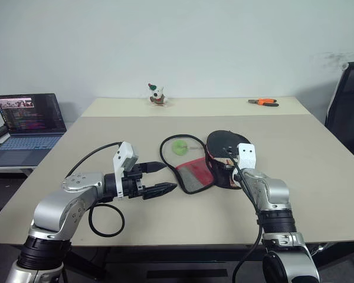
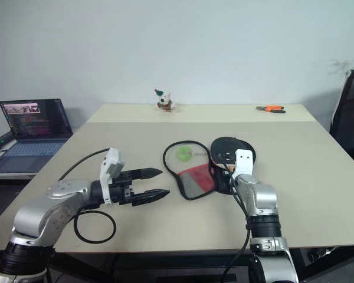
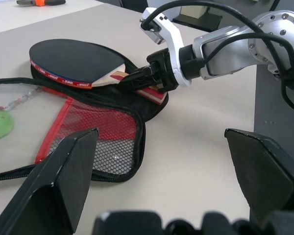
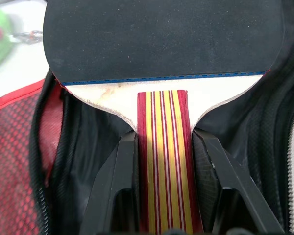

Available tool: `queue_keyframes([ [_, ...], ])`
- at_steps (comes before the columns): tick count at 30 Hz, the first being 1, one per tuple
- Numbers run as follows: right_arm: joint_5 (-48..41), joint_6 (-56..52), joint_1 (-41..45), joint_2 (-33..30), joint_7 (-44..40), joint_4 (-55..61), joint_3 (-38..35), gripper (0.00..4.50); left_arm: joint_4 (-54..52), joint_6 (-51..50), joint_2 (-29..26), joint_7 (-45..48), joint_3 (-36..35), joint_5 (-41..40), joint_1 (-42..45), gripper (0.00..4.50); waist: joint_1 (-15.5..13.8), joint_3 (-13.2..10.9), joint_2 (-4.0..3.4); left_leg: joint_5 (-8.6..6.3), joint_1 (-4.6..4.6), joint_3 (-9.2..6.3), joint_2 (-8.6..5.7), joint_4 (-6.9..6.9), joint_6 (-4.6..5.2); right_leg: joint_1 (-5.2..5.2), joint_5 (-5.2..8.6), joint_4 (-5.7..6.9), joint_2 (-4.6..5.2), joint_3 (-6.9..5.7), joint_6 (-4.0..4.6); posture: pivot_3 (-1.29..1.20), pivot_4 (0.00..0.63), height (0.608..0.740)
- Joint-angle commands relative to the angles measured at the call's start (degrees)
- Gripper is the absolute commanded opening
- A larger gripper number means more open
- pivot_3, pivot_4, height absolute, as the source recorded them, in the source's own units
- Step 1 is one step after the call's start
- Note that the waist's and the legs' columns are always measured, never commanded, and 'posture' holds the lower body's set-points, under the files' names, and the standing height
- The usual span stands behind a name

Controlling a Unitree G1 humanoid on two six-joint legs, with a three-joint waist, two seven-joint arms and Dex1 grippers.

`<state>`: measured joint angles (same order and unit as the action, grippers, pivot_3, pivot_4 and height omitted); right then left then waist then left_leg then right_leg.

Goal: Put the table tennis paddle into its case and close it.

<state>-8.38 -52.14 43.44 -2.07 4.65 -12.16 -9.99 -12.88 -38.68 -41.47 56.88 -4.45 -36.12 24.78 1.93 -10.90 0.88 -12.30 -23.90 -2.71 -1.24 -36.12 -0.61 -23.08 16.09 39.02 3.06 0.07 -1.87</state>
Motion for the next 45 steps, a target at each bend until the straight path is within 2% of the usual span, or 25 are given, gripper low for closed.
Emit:
queue_keyframes([
  [1,0.4,2.7,1.5,-0.7,0.7,1.1,-0.3,1.1,-2.0,0.1,-0.8,-0.1,-1.9,-1.1,-0.1,4.5,0.0,0.0,0.0,0.0,0.0,0.01,0.0,0.0,0.0,-0.01,0.0,0.0,0.0,0.02,0.0,0.0,0.15,0.74],
  [10,0.6,1.5,0.7,-0.1,1.3,2.3,0.1,1.1,-1.7,0.3,-0.6,0.0,-1.5,-0.9,0.0,4.5,0.0,0.0,0.0,0.0,0.0,0.07,0.01,0.02,0.0,-0.05,0.0,0.01,-0.02,0.32,0.0,0.0,0.15,0.74],
  [15,0.3,0.6,0.5,0.4,1.6,4.0,0.6,2.68,-1.4,0.6,-0.3,-0.6,-1.5,-0.4,-0.2,4.5,0.0,0.0,0.0,0.0,0.0,0.09,0.01,0.02,0.0,-0.06,0.0,0.02,-0.02,0.34,0.0,0.0,0.15,0.74],
  [19,-0.5,-4.0,-1.9,-0.8,-1.3,12.1,3.4,4.03,0.2,2.2,2.0,-5.0,-2.6,0.9,1.0,4.5,0.0,0.0,0.01,0.0,0.01,0.09,0.01,0.01,0.0,-0.06,0.0,0.03,-0.02,0.35,-0.01,0.0,0.15,0.74],
  [22,-5.0,-9.7,-4.0,-3.9,-7.9,22.6,4.7,4.03,1.4,3.0,2.2,-6.8,-3.2,2.0,1.1,4.5,-0.1,0.0,0.02,0.0,-0.01,0.08,0.01,0.01,0.0,-0.06,0.0,0.02,-0.02,0.34,-0.01,0.0,0.15,0.74],
  [24,-8.3,-12.0,-4.4,-7.7,-13.7,27.7,6.2,4.03,2.8,4.0,1.9,-7.8,-3.1,3.6,1.0,4.5,-0.1,0.0,0.01,0.0,-0.01,0.09,0.0,0.0,0.01,-0.07,-0.01,0.02,-0.02,0.35,-0.02,0.0,0.15,0.74],
  [26,-13.2,-13.6,-3.7,-14.1,-22.1,32.2,6.8,4.03,7.2,6.6,1.4,-10.5,-2.0,8.4,1.4,4.5,0.0,0.1,0.12,-0.01,0.0,0.09,0.0,0.0,0.01,-0.06,-0.01,0.02,-0.02,0.34,-0.02,0.0,0.15,0.74],
  [29,-21.0,-15.8,-1.1,-23.5,-33.9,36.0,4.8,4.08,16.7,8.5,0.8,-13.1,0.5,14.6,3.8,3.89,-0.1,0.1,0.11,0.0,0.04,0.08,0.0,0.0,0.01,-0.04,-0.01,0.04,-0.04,0.25,-0.02,0.0,0.15,0.74],
  [31,-24.4,-15.7,-0.9,-27.9,-38.6,37.1,4.3,4.08,21.0,10.3,0.9,-12.4,2.0,17.0,5.3,3.21,-0.1,0.1,0.13,-0.01,0.04,0.05,0.0,-0.01,0.02,-0.02,-0.01,0.01,-0.04,0.1,-0.03,0.0,0.15,0.74],
  [34,-27.2,-15.1,-1.9,-31.9,-42.6,39.0,4.8,4.08,27.5,13.3,1.3,-11.5,3.9,20.5,8.2,2.08,-0.2,0.1,0.3,-0.02,-0.01,-0.02,0.02,0.01,0.03,0.0,0.0,-0.07,-0.03,-0.03,-0.03,0.0,0.15,0.74],
  [39,-27.0,-12.2,-2.9,-34.6,-44.0,39.2,6.5,4.08,38.5,18.7,4.0,-10.8,6.6,24.9,14.4,0.16,-0.2,0.1,0.31,-0.01,-0.06,-0.02,-0.01,-0.05,0.02,-0.01,-0.01,-0.02,0.02,-0.05,-0.03,0.0,0.15,0.74],
  [40,-26.7,-11.3,-3.1,-35.0,-44.3,39.2,7.0,4.08,40.8,20.2,4.8,-10.8,7.4,26.1,15.7,0.03,-0.3,0.1,0.31,-0.01,-0.05,-0.01,-0.02,-0.06,0.02,0.0,-0.02,-0.02,0.02,-0.05,-0.04,0.0,0.15,0.74],
  [45,-22.4,-5.9,-4.6,-38.0,-44.3,37.1,9.9,4.08,50.5,27.0,8.2,-9.2,11.3,31.1,20.8,0.03,-0.3,0.1,0.32,-0.01,-0.11,-0.02,-0.03,-0.07,0.02,-0.03,-0.02,-0.04,0.03,-0.07,-0.04,0.0,0.15,0.74],
])
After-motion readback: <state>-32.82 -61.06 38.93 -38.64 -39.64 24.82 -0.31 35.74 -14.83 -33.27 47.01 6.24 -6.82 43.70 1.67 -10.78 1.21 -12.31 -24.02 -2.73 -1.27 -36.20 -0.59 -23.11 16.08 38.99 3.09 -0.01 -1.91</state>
